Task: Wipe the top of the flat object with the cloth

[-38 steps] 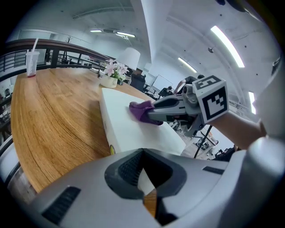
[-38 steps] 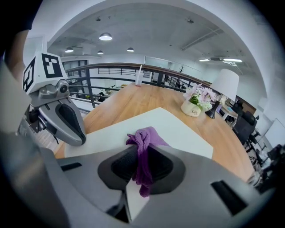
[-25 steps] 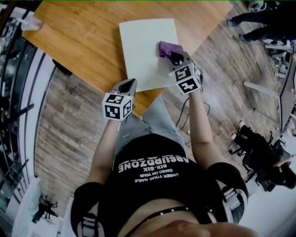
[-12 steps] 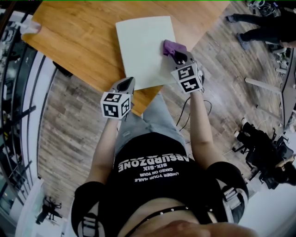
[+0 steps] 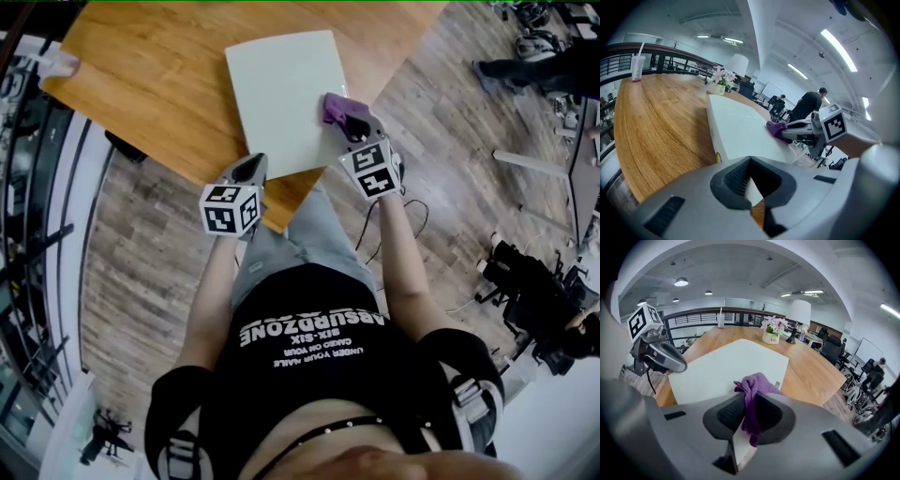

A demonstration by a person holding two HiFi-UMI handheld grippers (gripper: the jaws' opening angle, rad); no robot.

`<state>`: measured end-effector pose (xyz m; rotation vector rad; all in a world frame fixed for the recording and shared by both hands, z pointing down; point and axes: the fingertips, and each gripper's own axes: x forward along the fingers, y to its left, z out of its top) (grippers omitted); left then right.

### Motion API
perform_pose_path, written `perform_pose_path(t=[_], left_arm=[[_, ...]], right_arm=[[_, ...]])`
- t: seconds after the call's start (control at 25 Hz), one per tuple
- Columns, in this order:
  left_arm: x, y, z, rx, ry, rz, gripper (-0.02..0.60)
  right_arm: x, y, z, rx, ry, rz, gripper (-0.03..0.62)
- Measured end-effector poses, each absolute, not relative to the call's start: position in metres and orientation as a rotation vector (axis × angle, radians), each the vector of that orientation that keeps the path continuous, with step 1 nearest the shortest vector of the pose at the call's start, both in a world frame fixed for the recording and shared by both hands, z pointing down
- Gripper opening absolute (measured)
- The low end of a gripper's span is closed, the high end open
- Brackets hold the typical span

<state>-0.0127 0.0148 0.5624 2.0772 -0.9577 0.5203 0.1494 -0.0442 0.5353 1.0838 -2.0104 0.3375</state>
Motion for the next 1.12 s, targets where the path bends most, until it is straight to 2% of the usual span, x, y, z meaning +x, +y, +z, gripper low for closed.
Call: perform_pose_path(t=[0.68,1.12], left_arm=[[-0.012,0.022,0.561,2.063,-0.970,0.459,0.017],[-0.013,0.024,0.562,2.092,-0.960,0.455,0.017]], right_arm=[[0.136,-0.020,0.536,1.081,-1.932,0.350,0.063],[0.074,-0.020,0.539,0.978,-1.996,0.306,0.063]])
